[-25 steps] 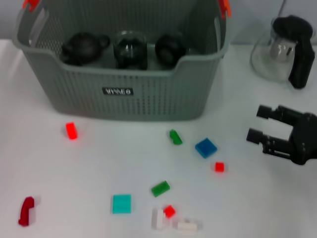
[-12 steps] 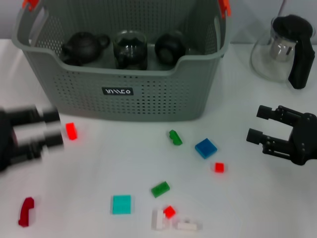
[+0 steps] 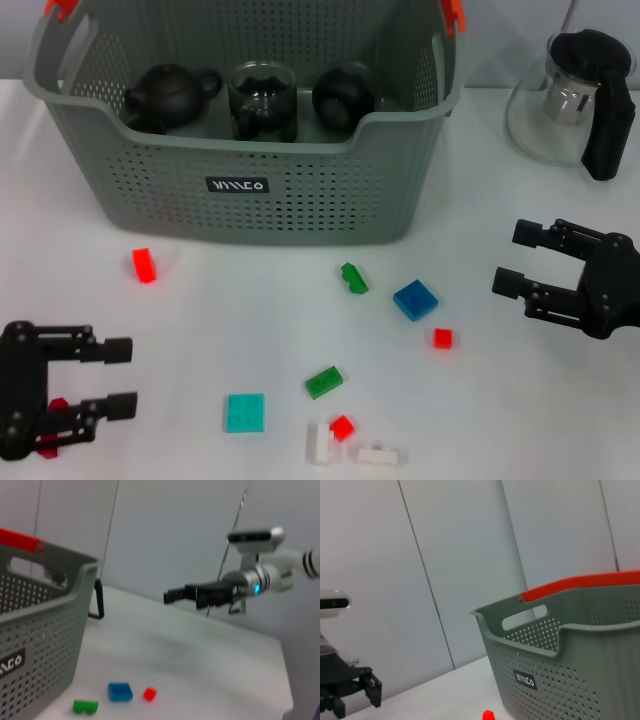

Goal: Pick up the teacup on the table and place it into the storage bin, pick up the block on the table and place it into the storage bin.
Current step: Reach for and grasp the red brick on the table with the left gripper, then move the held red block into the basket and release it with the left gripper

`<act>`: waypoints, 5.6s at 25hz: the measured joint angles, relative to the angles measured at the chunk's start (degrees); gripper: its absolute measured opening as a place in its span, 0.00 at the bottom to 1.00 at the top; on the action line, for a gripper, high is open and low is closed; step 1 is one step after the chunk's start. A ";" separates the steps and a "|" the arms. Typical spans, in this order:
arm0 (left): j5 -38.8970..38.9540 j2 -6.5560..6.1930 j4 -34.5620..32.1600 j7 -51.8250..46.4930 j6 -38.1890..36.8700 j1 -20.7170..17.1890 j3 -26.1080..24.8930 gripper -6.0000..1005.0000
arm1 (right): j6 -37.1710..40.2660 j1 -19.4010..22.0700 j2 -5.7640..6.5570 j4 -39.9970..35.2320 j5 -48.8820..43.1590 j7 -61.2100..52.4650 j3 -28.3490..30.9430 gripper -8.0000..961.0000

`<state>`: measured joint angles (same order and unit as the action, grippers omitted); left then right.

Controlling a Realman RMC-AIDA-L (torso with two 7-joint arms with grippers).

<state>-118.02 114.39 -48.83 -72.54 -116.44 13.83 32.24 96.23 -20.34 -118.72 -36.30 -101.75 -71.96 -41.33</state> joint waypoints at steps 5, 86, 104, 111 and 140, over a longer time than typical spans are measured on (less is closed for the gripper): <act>-4.38 0.01 -0.47 2.95 3.37 -0.74 -1.58 0.53 | -0.12 -0.03 -0.05 -0.01 -0.04 0.01 -0.18 0.84; -30.42 7.07 -2.86 1.13 18.99 7.76 -12.22 0.53 | -1.13 0.13 -0.08 0.00 -0.21 0.77 -0.49 0.84; -30.01 8.63 -3.58 2.73 22.51 6.82 -12.00 0.53 | -0.87 0.33 -0.20 0.00 -0.21 0.33 -0.21 0.84; -30.41 8.64 -4.15 2.78 22.52 6.82 -11.93 0.49 | -0.77 0.47 -0.12 0.00 -0.21 0.33 -0.22 0.84; -20.72 0.62 5.95 -6.51 -2.08 15.17 -27.00 0.18 | -0.79 -0.34 -0.19 0.00 -0.21 0.55 -0.49 0.84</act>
<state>-138.74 115.01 -42.88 -79.05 -118.52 28.99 5.25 95.44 -20.67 -118.90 -36.30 -101.95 -71.41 -41.82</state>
